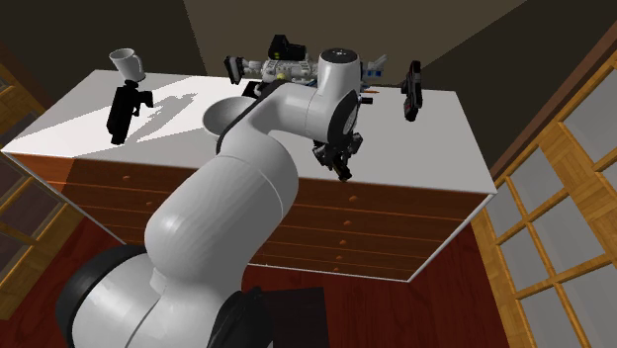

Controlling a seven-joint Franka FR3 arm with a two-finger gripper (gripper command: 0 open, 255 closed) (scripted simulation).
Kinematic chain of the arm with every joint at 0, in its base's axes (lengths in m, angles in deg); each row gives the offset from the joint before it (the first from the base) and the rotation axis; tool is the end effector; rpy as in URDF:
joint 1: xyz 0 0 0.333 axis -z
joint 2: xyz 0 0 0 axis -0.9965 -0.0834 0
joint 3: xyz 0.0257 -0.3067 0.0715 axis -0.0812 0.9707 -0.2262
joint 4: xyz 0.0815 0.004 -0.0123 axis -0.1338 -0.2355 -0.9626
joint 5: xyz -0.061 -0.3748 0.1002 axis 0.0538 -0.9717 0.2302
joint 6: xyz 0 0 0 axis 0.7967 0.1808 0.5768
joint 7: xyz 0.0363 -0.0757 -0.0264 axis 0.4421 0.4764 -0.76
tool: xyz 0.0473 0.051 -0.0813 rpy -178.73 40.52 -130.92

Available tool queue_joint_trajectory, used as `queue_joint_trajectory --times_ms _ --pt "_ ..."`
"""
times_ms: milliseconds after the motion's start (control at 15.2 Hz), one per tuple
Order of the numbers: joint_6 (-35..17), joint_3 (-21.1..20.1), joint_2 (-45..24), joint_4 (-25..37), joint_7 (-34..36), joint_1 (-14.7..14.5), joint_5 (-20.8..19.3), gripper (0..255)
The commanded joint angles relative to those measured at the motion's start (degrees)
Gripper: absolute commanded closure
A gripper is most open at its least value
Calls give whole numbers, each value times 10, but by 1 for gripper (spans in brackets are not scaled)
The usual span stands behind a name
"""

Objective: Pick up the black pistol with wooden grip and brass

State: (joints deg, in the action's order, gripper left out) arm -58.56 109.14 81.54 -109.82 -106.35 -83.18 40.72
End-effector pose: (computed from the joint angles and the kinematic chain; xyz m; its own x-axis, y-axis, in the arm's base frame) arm 0.4718 -0.2867 0.5436 0.9562 0.2881 0.0525 0.2814 -0.9536 0.1075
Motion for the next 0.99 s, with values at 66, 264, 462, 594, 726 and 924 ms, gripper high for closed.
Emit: queue_joint_trajectory --times_ms 66,264,462,594,726,924 --pt "21 0 0 20 -1 0 0 255" --pt "45 0 -1 44 -3 0 1 255" --pt "68 -1 -3 69 -4 -1 2 255" --pt "84 -1 -5 87 -6 -1 4 255" --pt "99 0 -7 105 -7 -1 5 255" --pt "108 0 -9 116 -8 -1 6 255"
